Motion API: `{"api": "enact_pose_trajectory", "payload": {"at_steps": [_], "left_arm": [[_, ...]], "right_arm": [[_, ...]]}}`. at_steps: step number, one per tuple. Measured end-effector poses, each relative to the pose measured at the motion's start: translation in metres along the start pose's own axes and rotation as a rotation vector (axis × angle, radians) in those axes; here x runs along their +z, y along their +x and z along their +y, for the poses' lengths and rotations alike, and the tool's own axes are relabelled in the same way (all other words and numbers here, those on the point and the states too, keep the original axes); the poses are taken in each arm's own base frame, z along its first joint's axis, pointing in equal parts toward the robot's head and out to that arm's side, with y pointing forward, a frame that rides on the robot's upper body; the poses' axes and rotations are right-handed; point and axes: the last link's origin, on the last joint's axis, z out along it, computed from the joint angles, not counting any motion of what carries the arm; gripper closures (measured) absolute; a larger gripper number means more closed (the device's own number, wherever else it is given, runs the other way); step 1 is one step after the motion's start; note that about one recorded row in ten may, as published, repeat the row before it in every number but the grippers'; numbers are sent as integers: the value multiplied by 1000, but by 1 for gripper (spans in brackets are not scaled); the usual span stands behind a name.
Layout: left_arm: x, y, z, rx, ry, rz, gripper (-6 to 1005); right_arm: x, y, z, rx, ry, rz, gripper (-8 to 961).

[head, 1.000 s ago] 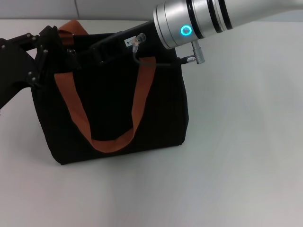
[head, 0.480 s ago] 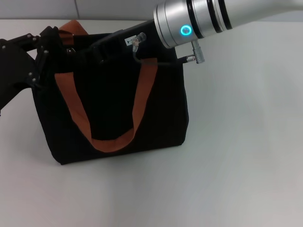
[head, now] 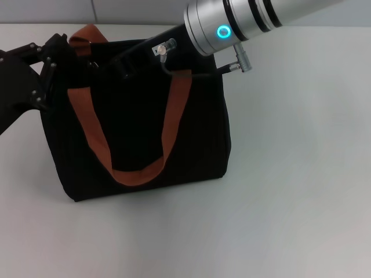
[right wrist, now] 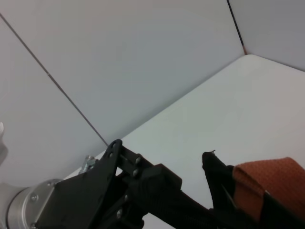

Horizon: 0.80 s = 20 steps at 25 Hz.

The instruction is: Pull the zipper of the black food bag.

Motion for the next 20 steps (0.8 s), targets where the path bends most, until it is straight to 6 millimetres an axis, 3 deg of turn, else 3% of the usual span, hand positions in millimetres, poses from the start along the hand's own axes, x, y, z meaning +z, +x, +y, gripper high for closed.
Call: {"api": "enact_pose_trajectory", "payload": {"at_steps": [20], "left_arm": [[-7,0,-2,3,25,-7,984]], "right_arm": [[-11,1,-1,43,140,56,953]]}}
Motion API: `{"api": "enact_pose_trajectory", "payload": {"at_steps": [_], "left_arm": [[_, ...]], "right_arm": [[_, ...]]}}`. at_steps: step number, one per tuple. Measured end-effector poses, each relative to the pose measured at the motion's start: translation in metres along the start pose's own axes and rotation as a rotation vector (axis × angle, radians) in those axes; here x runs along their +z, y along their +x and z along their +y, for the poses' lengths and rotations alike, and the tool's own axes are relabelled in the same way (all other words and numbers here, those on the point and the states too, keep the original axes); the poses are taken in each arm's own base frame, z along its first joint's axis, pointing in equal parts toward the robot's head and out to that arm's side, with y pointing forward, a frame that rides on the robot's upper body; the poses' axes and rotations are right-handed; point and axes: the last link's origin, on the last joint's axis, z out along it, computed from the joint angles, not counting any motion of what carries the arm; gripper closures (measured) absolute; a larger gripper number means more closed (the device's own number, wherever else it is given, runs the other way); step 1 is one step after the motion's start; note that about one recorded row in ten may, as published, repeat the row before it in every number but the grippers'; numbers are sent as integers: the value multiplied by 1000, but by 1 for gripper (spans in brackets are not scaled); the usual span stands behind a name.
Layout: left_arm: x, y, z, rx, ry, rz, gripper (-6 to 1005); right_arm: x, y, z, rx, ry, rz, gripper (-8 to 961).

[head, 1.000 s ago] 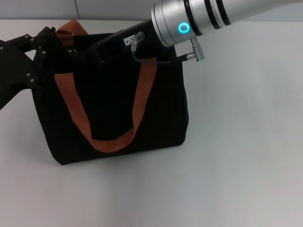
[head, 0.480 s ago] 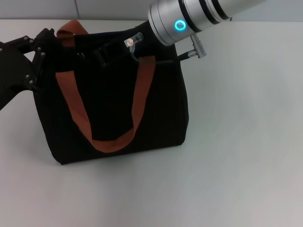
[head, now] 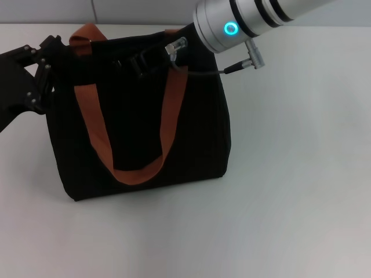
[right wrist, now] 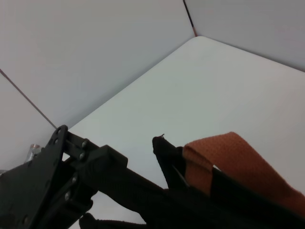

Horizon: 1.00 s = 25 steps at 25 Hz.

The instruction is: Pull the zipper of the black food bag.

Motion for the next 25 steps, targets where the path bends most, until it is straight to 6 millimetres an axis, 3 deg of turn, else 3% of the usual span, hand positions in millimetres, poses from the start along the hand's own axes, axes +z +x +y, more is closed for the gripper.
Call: {"api": "enact_pose_trajectory", "payload": {"at_steps": [25], "left_arm": [[-4,0,-3,1,24,-1,978]], "right_arm": [[-50,36,-13,30,156,-30,951]]}}
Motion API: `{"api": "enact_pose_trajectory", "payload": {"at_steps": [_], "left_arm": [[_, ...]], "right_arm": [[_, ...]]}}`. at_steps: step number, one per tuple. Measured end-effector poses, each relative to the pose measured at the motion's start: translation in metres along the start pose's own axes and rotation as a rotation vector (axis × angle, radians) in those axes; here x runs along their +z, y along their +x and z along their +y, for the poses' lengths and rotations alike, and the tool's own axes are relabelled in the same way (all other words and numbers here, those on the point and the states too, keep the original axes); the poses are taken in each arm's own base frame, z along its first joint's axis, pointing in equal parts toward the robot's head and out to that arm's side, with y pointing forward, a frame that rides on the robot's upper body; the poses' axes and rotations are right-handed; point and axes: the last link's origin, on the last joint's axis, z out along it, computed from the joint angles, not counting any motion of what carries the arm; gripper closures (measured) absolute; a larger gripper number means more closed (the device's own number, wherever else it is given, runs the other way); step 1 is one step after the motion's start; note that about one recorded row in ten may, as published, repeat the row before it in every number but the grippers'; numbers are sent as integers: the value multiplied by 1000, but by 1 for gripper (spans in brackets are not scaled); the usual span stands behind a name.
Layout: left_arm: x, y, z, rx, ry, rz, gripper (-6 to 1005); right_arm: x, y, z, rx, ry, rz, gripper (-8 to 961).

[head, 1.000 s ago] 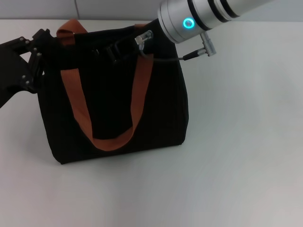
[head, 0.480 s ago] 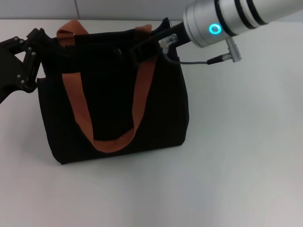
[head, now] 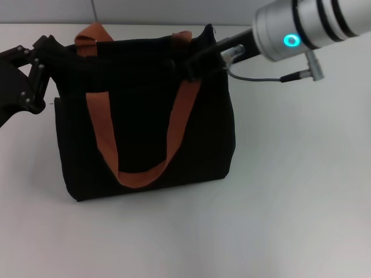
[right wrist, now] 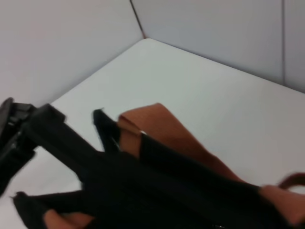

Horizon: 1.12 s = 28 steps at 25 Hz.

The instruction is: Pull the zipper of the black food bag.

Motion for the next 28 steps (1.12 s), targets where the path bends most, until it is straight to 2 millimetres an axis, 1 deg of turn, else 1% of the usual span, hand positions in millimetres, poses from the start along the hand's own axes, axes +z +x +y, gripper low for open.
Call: {"api": "enact_pose_trajectory", "payload": {"at_steps": [1,2,3,5,6,9,15,17,18,22,23,25,26,28], "left_arm": [[0,0,0,0,2,1,976],[0,0,-1,1,4,3,974],[0,0,-1,1,4,3,973],[0,1,-1,1,5,4,969],[0,1,-1,0,5,4,968],[0,0,-1,0,6,2,962],[0,0,-1,0,8,1,952],[0,0,-1,0,8,1,949],[0,0,-1,-1,9,1,947],[0,-1,0,-9,11,2,940],[0,-1,1,-12,12,2,938],[0,-2,1,-14,12,2,935],[0,-2,1,-15,13,1,933],[0,-2,1,-16,14,0,930]], "right_arm": [[0,0,0,0,0,0,951],[-5,3,-3,7,12,-7,951],[-5,3,-3,7,12,-7,951],[-13,5,-6,11,26,-19,951],[-13,5,-6,11,26,-19,951],[-21,9,-10,23,45,-31,951],[-26,12,-16,42,53,-40,952],[-29,13,-16,42,39,-55,953],[-32,11,-14,51,-4,-88,953],[-37,10,-15,71,-66,-128,955],[-41,12,-19,93,-105,-161,955],[-43,14,-22,103,-126,-182,917],[-50,19,-27,118,-172,-244,899],[-53,22,-28,121,-191,-267,861]]}}
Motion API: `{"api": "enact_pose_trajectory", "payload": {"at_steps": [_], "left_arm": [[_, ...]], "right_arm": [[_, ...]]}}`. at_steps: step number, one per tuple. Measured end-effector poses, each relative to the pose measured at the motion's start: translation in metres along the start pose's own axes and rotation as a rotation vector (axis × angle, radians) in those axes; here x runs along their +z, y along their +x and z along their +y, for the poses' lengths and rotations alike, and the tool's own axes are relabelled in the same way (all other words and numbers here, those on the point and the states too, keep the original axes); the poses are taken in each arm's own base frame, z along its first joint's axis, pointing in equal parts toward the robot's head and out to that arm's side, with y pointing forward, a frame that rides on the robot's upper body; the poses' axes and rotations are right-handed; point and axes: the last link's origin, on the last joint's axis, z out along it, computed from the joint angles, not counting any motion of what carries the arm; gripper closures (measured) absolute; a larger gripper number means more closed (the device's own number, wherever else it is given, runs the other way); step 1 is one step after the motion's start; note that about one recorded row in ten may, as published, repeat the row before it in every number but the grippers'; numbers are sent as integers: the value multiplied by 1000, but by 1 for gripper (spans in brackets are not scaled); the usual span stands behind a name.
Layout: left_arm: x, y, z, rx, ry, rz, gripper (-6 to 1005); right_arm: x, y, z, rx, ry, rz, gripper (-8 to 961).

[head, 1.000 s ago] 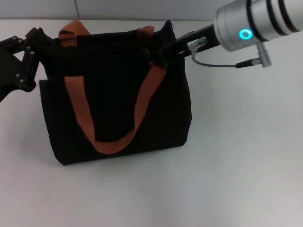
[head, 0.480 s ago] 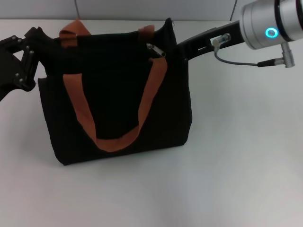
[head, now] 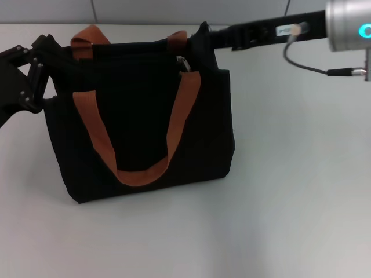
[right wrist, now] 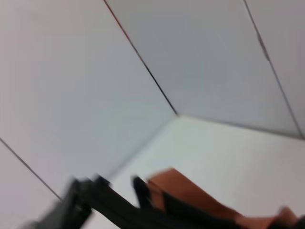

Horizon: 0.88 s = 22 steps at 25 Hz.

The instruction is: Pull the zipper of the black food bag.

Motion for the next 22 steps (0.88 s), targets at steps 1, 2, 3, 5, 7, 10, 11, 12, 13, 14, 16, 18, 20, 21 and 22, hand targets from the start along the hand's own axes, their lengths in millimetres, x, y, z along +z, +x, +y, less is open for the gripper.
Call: {"api": "enact_pose_trajectory", "payload": {"at_steps": [1,2,3,5,7,10,11,12,13,14,16,18,20,21,22], "left_arm": [[0,0,0,-1,1,-1,928],[0,-1,0,-3,4,-1,926],[-1,-1,0,-6,9,0,925],[-2,-3,1,-20,30,4,921],[-2,-3,1,-26,35,3,918],[-5,-7,-2,-62,50,-26,913],[-6,-7,-3,-72,44,-38,911],[-12,-3,-9,-99,17,-75,866],[-12,-3,-9,-99,17,-75,821],[-16,0,-13,-114,-3,-96,777],[-22,7,-19,-139,-48,-134,687],[-31,20,-28,-186,-140,-223,618],[-36,30,-35,-214,-207,-308,548],[-36,30,-35,-214,-207,-308,514],[-37,34,-37,-228,-228,-339,479]], "right_arm": [[-5,2,-1,-2,-29,-34,842],[-9,5,-2,-4,-52,-59,824],[-19,11,-4,-18,-120,-118,805],[-27,20,-3,-51,-206,-168,715],[-31,26,-2,-71,-252,-195,626],[-42,62,-1,-183,-430,-256,484],[-42,62,-1,-183,-430,-256,436],[-42,73,-3,-217,-442,-266,387],[-42,73,-3,-217,-442,-266,355],[-43,82,-7,-232,-436,-268,323],[-43,88,-9,-238,-432,-260,258],[-39,103,-12,-258,-425,-195,194],[-37,106,-12,-265,-422,-179,194],[-37,106,-12,-265,-422,-179,195],[-35,112,-12,-287,-420,-157,195]]}}
